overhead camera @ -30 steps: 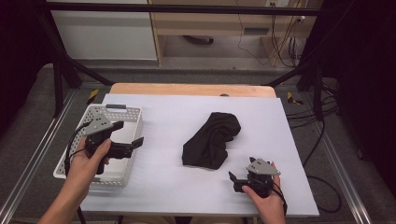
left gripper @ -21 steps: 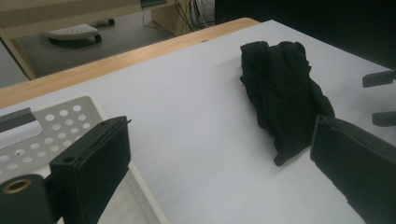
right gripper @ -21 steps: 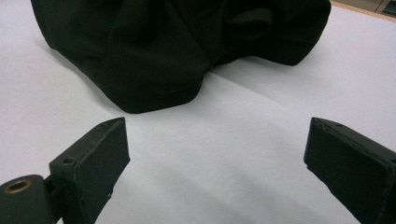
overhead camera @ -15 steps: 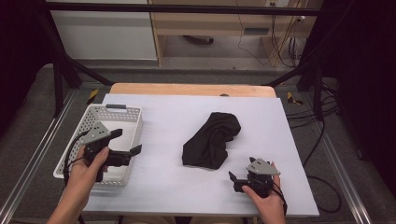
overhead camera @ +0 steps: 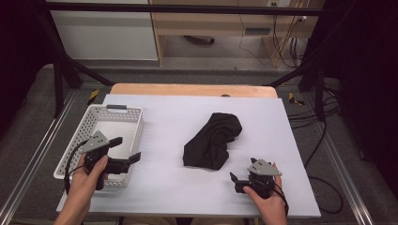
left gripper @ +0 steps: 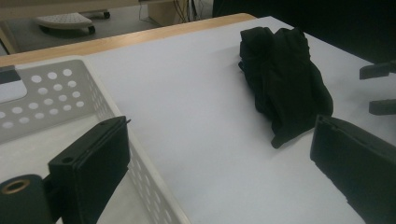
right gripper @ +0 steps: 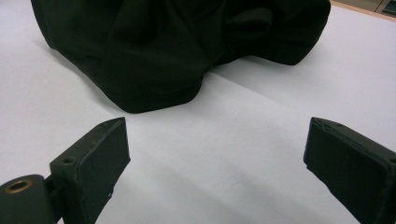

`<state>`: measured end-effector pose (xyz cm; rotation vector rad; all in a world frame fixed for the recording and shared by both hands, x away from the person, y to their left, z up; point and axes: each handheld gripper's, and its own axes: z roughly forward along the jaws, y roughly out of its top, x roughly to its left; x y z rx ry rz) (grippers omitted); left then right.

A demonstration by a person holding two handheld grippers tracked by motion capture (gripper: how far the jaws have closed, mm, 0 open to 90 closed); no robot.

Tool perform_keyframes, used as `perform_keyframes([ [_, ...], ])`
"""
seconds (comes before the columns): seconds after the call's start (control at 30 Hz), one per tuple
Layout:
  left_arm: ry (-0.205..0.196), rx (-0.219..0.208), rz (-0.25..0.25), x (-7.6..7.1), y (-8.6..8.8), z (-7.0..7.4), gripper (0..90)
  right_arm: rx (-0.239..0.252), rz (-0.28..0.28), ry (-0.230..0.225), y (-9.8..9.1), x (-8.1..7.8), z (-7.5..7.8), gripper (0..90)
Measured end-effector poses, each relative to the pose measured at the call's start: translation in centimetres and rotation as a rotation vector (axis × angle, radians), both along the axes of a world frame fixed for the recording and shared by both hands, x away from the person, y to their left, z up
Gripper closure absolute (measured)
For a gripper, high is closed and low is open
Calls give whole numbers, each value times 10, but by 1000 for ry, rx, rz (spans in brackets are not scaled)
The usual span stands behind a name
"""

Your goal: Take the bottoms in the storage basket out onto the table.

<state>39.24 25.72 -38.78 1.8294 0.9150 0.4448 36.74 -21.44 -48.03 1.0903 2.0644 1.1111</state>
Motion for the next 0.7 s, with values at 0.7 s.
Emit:
perform_keyframes([
  [0.7, -14, -36, 5, -6, 1, -20, 47, 21, -18, -8, -6, 0, 1, 70],
])
